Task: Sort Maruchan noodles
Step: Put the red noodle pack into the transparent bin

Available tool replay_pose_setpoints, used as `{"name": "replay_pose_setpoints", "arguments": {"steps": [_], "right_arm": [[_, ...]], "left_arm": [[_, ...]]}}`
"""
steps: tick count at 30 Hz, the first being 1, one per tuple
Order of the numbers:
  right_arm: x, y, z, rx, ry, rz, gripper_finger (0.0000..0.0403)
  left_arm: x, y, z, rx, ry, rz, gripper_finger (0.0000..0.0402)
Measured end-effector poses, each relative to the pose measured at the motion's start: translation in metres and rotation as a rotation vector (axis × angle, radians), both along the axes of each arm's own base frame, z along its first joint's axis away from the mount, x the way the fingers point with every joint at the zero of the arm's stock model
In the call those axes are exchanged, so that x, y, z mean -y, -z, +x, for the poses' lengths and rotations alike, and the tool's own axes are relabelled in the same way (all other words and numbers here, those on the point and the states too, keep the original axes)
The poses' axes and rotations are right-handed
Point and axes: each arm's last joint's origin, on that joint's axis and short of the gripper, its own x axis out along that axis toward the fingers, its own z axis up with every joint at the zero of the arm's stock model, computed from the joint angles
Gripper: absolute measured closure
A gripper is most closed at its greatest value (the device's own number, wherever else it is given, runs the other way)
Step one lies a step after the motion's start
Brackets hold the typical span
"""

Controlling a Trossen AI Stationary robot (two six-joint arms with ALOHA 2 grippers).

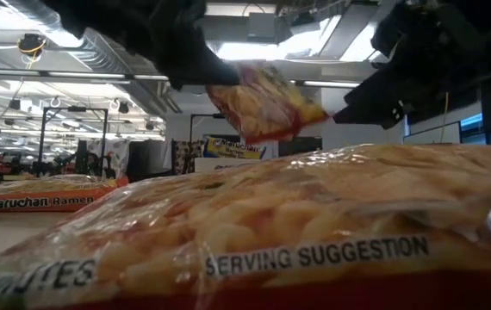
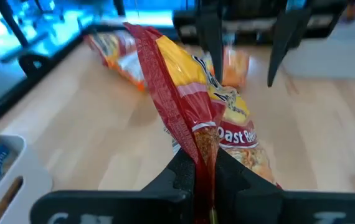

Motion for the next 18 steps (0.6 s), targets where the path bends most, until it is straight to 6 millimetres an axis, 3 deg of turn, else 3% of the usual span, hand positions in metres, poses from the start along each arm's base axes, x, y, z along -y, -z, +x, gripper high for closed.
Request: {"name": "replay_pose_setpoints", "arguments": {"steps": [5, 7, 18], "right_arm": [[0.005, 0.005, -0.011, 0.240, 0.050, 0.061, 0.0164], [0.005, 0.007, -0.010, 0.251, 0.050, 0.060, 0.0164], [-0.005, -0.013, 0.025, 0.320, 0.053, -0.042, 0.0164]], "left_arm": [[0.002, -0.002, -0.007, 0.169, 0.024, -0.003, 0.0389], [0.001, -0.005, -0.007, 0.219, 0.020, 0.013, 0.0388], [0.001, -0.016, -0.005, 0.326, 0.007, 0.086, 0.0385]]}}
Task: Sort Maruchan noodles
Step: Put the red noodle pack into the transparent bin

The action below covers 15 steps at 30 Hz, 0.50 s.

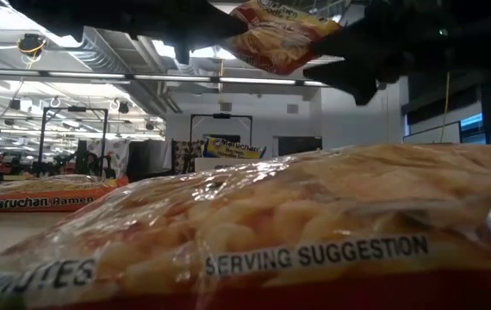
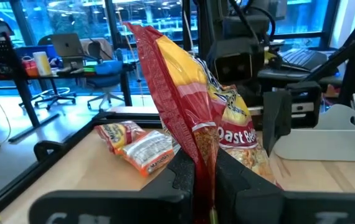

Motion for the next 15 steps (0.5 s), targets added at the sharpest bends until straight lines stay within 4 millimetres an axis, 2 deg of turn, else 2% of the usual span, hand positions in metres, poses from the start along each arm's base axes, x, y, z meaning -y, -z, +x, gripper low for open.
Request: {"name": "replay_pose_setpoints", "arguments": {"steps": [6, 11, 15], "right_arm": [[0.000, -0.015, 0.008, 0.076, -0.007, -0.017, 0.0164], [0.010, -0.024, 0.016, 0.113, 0.027, 0.030, 0.0167], [0.012, -0.027, 0.018, 0.121, 0.002, 0.030, 0.0204]], "left_arm": [[0.000, 0.000, 0.000, 0.001, 0.005, 0.018, 0.0385], [0.000, -0.004, 0.000, 0.033, 0.011, 0.030, 0.0384], [0.000, -0.005, 0.000, 0.044, 0.012, 0.053, 0.0384]]}}
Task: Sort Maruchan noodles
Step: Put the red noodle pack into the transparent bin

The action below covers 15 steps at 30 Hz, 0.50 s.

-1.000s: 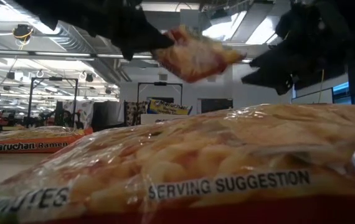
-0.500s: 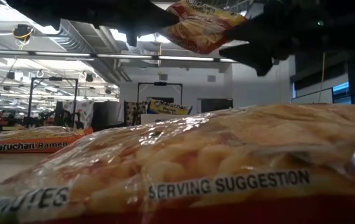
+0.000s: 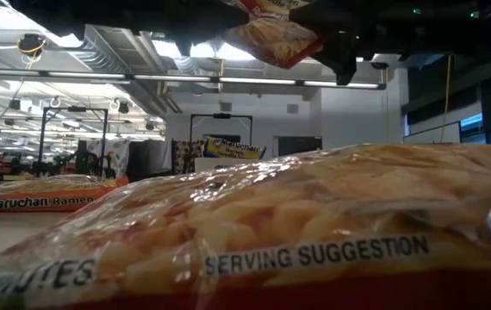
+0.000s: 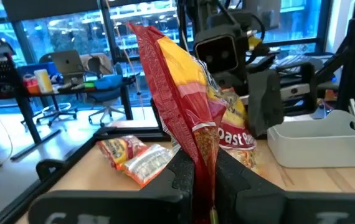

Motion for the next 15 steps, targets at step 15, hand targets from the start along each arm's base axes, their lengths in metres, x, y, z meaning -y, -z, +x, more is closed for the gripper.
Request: {"name": "replay_pose_setpoints", "arguments": {"steps": [15], "right_arm": [[0.0008, 0.0067, 0.0000, -0.078, 0.058, -0.126, 0.0315]], "left_arm": [[-0.0010, 0.0042, 0.0000, -0.028, -0.029, -0.083, 0.0305]]}}
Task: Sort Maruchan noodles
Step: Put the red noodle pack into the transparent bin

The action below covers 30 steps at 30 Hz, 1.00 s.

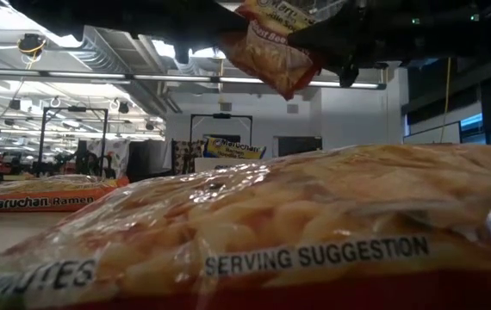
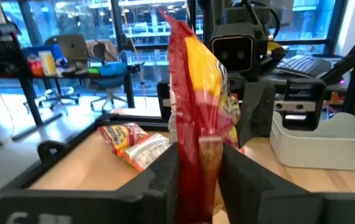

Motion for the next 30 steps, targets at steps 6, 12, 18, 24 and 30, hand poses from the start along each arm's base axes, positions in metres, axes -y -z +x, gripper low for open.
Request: {"name": "replay_pose_setpoints", "arguments": {"steps": [6, 12, 18, 24, 30], "right_arm": [[0.000, 0.010, 0.000, -0.107, 0.011, -0.030, 0.0316], [0.001, 0.026, -0.003, -0.267, 0.012, -0.024, 0.0316], [0.001, 0.034, -0.006, -0.348, -0.007, -0.026, 0.0316], [-0.001, 0.038, -0.005, -0.369, -0.064, -0.050, 0.0316], [-0.006, 0.041, 0.011, -0.386, -0.116, -0.074, 0.0316]], "left_arm": [[0.000, 0.008, 0.000, -0.066, -0.007, -0.065, 0.0263], [0.000, 0.016, -0.004, -0.186, 0.006, -0.162, 0.0230], [0.003, -0.003, 0.008, -0.279, 0.049, -0.174, 0.0182], [-0.001, -0.035, 0.021, -0.426, 0.066, -0.173, 0.0166], [-0.001, -0.042, 0.050, -0.622, 0.098, -0.159, 0.0172]]}}
